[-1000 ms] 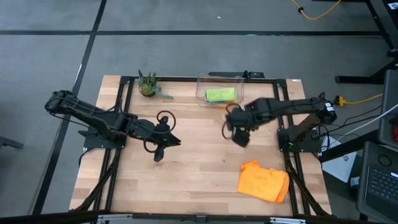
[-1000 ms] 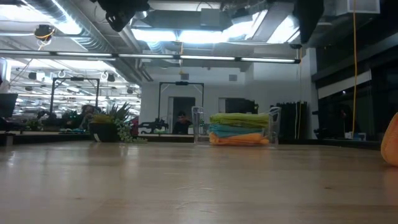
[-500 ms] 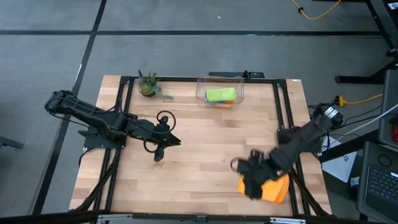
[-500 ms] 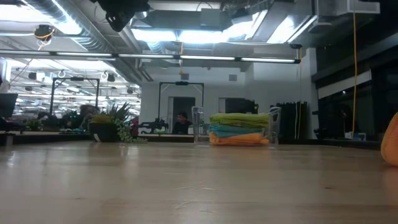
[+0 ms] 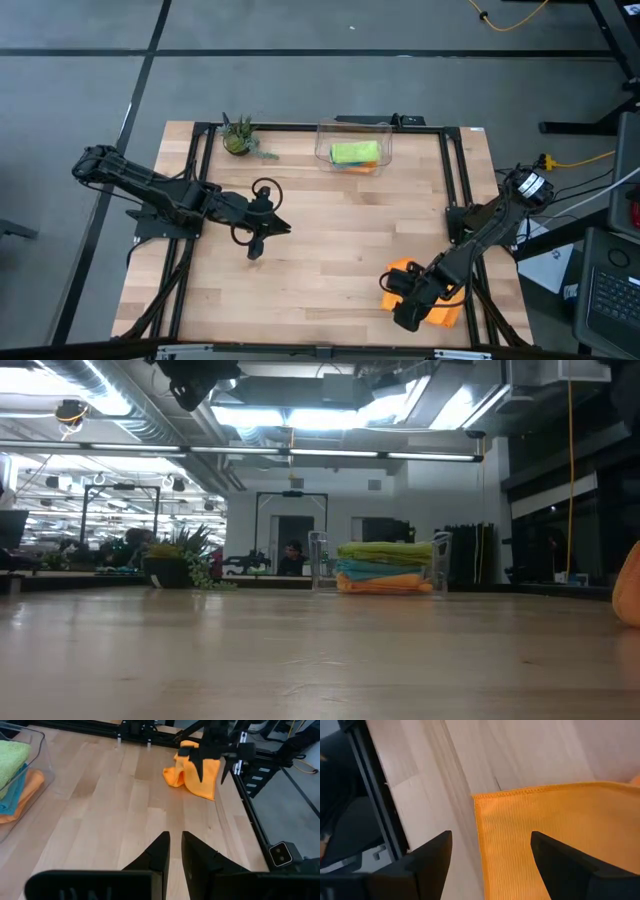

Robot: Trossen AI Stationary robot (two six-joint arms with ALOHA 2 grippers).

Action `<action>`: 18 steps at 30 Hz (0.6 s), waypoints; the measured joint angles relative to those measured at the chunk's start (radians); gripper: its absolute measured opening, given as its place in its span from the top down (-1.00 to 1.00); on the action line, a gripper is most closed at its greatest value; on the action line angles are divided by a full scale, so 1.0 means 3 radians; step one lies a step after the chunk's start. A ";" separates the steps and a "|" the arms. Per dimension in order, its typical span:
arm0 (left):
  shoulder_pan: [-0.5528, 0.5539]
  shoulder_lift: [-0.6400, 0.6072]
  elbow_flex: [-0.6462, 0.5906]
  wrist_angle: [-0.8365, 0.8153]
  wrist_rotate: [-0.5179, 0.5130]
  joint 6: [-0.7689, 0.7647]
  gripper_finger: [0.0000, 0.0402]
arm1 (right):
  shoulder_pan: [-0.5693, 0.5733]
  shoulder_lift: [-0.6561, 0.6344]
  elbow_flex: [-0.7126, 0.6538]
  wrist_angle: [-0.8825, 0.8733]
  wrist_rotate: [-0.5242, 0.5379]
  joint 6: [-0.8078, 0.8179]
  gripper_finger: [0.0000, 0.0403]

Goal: Fold microfiber towels
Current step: Fold the orange towel on the table

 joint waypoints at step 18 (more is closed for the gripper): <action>0.0001 0.0001 -0.0001 -0.0017 -0.0119 0.0003 0.80 | -0.0161 0.0949 0.0378 0.0450 0.0318 -0.1316 -0.36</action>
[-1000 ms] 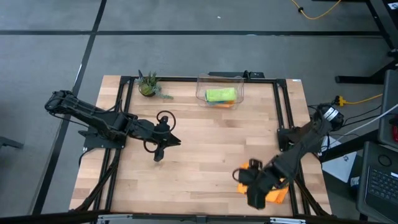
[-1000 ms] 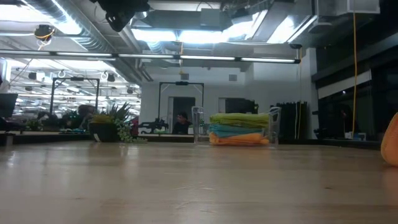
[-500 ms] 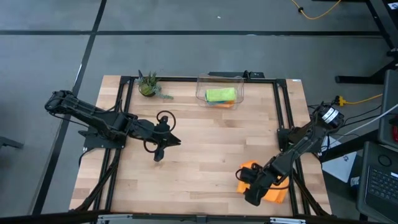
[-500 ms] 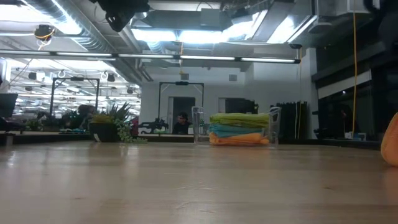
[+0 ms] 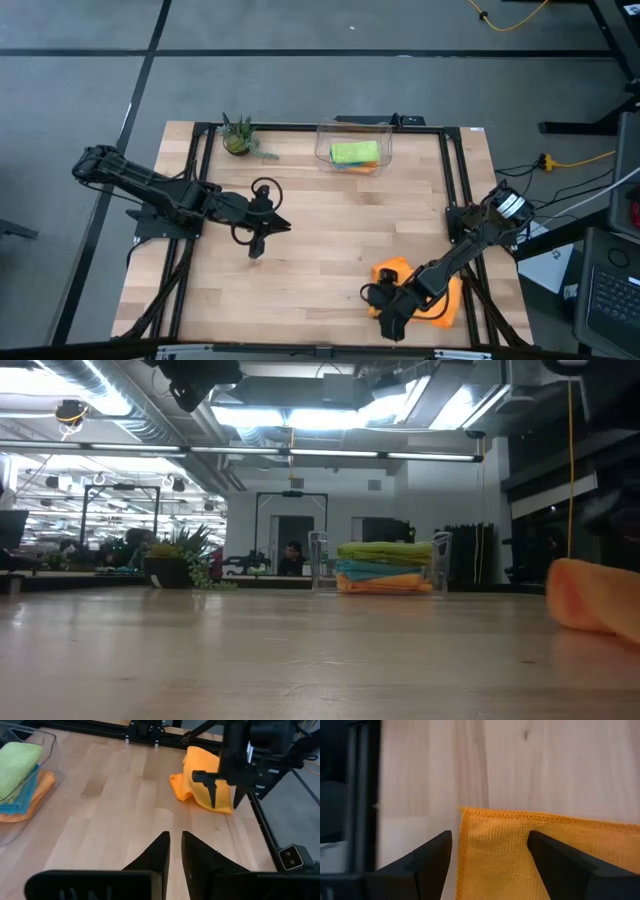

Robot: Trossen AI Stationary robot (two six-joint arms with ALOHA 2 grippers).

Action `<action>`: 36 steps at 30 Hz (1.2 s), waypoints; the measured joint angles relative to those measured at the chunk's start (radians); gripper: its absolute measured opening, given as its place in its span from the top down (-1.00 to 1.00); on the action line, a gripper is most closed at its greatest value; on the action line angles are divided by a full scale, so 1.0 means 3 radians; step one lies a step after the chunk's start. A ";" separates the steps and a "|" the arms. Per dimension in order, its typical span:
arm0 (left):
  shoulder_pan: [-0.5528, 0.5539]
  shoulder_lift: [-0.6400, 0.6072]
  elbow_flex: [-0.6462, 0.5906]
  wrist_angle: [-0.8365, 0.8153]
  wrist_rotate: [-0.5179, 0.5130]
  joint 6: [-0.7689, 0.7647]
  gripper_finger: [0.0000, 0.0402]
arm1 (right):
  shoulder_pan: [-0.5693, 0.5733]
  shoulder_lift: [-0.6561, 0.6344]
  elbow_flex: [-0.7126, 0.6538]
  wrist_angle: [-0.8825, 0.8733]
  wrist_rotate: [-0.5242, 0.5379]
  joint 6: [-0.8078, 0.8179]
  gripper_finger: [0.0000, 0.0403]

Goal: Fold microfiber towels
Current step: Fold the orange towel on the table

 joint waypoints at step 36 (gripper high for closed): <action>-0.0001 0.0000 -0.0001 -0.0097 -0.0072 0.0170 0.80 | -0.0177 0.0383 0.1142 -0.1390 0.1057 -0.0134 0.97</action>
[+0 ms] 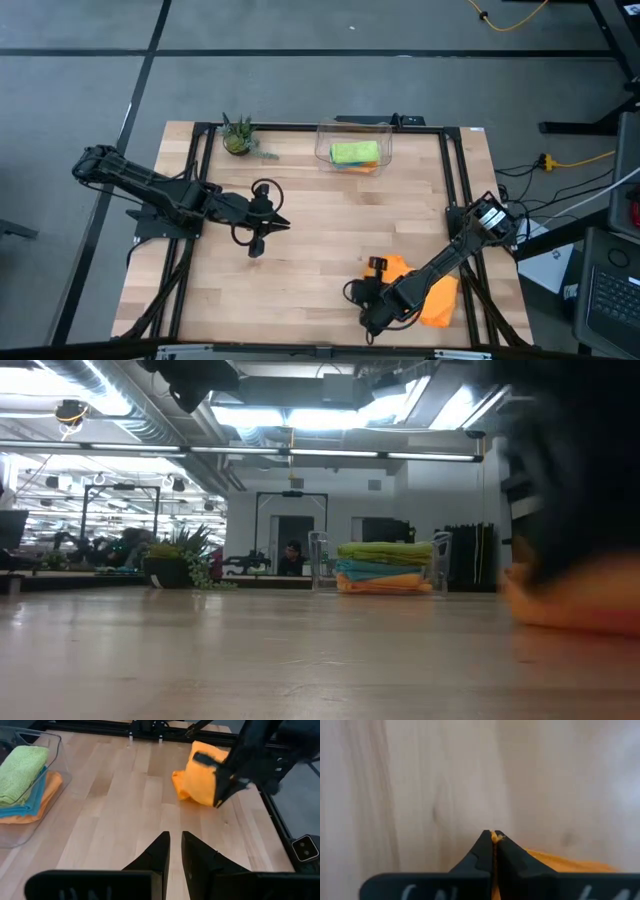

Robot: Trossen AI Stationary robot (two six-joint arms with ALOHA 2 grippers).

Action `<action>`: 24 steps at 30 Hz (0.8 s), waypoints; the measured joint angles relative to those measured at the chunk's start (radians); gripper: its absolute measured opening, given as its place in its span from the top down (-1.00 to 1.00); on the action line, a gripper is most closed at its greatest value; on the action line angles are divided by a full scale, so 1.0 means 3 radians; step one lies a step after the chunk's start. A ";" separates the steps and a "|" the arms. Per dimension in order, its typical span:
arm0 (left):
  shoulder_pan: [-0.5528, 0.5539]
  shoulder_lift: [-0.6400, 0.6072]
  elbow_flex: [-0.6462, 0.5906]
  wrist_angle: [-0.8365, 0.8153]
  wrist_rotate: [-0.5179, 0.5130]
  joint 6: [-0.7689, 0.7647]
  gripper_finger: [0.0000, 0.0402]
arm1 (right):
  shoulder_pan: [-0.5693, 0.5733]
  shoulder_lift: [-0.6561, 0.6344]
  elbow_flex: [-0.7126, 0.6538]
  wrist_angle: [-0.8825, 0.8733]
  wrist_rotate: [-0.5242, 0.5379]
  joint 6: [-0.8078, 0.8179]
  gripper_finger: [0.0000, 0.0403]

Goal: Fold microfiber towels
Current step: Fold the orange towel on the table

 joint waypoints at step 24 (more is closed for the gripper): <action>-0.0157 0.0283 -0.0004 0.0716 0.0683 0.0482 0.79 | -0.0563 -0.0032 0.2037 -0.1012 0.1041 -0.2008 0.99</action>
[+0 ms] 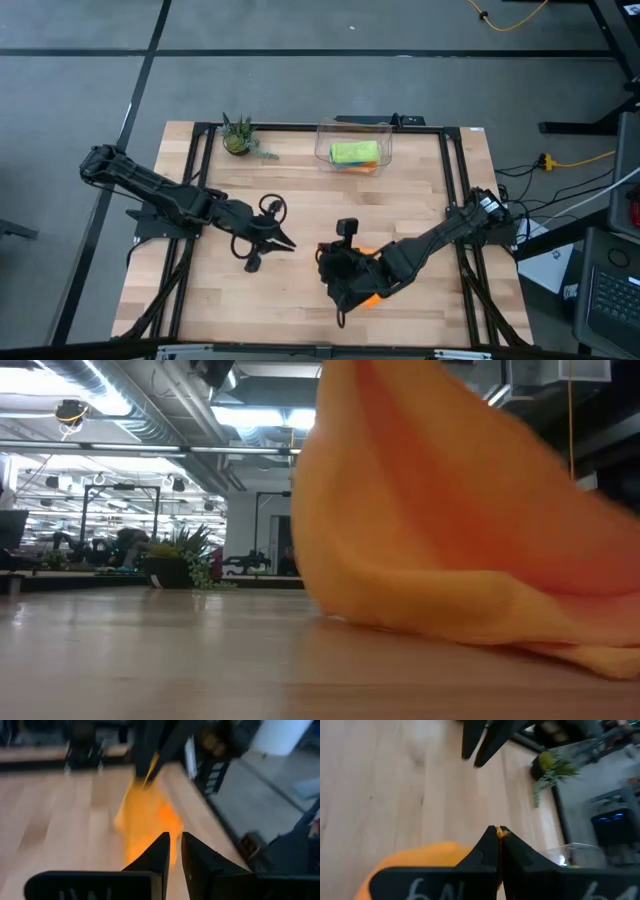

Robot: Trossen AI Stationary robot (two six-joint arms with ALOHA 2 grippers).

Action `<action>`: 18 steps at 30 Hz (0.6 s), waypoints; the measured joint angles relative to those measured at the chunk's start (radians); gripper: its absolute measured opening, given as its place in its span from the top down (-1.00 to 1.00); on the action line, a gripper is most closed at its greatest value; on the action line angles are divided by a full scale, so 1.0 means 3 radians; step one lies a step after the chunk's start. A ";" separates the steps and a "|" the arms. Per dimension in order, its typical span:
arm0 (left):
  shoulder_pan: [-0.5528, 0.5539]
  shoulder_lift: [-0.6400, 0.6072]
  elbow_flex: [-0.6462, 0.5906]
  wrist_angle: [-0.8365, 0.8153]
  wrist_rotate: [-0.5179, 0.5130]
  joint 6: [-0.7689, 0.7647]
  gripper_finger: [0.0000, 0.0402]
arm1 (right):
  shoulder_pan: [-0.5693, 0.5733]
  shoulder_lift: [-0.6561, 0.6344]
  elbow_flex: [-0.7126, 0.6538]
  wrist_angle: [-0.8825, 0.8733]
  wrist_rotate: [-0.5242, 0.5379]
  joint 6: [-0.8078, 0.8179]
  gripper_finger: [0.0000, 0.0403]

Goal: Fold microfiber towels
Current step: Fold the orange towel on the table

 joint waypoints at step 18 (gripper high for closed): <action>0.0259 0.0664 0.0003 0.1114 0.0310 0.0114 0.07 | -0.0080 0.0001 0.0046 0.0134 -0.0182 -0.0423 0.99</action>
